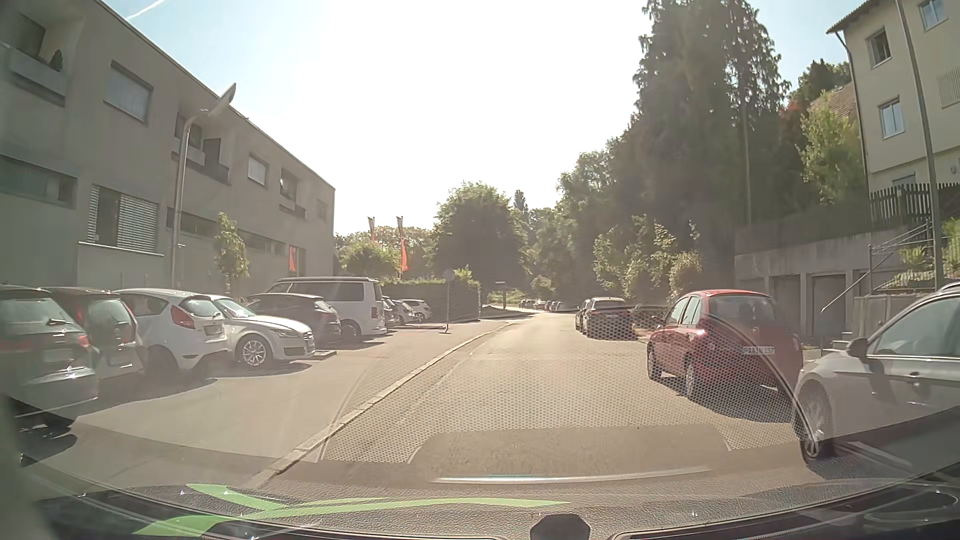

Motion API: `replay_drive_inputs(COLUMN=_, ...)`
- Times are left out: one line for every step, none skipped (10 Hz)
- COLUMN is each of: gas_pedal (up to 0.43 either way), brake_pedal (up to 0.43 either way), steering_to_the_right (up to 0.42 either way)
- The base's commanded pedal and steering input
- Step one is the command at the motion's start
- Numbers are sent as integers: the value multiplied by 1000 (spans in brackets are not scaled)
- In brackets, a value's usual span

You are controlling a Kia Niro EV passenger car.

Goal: Follow the waypoints while adhering to traffic rules and regulations

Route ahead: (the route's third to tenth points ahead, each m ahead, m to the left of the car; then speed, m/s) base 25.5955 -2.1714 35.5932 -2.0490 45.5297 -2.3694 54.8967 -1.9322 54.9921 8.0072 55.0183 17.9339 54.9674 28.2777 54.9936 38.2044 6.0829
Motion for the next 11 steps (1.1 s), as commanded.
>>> replay_drive_inputs(gas_pedal=39, brake_pedal=0, steering_to_the_right=21)
replay_drive_inputs(gas_pedal=39, brake_pedal=0, steering_to_the_right=21)
replay_drive_inputs(gas_pedal=39, brake_pedal=0, steering_to_the_right=20)
replay_drive_inputs(gas_pedal=39, brake_pedal=0, steering_to_the_right=19)
replay_drive_inputs(gas_pedal=39, brake_pedal=0, steering_to_the_right=17)
replay_drive_inputs(gas_pedal=39, brake_pedal=0, steering_to_the_right=15)
replay_drive_inputs(gas_pedal=39, brake_pedal=0, steering_to_the_right=13)
replay_drive_inputs(gas_pedal=39, brake_pedal=0, steering_to_the_right=8)
replay_drive_inputs(gas_pedal=39, brake_pedal=0, steering_to_the_right=3)
replay_drive_inputs(gas_pedal=39, brake_pedal=0, steering_to_the_right=1)
replay_drive_inputs(gas_pedal=39, brake_pedal=0, steering_to_the_right=-2)
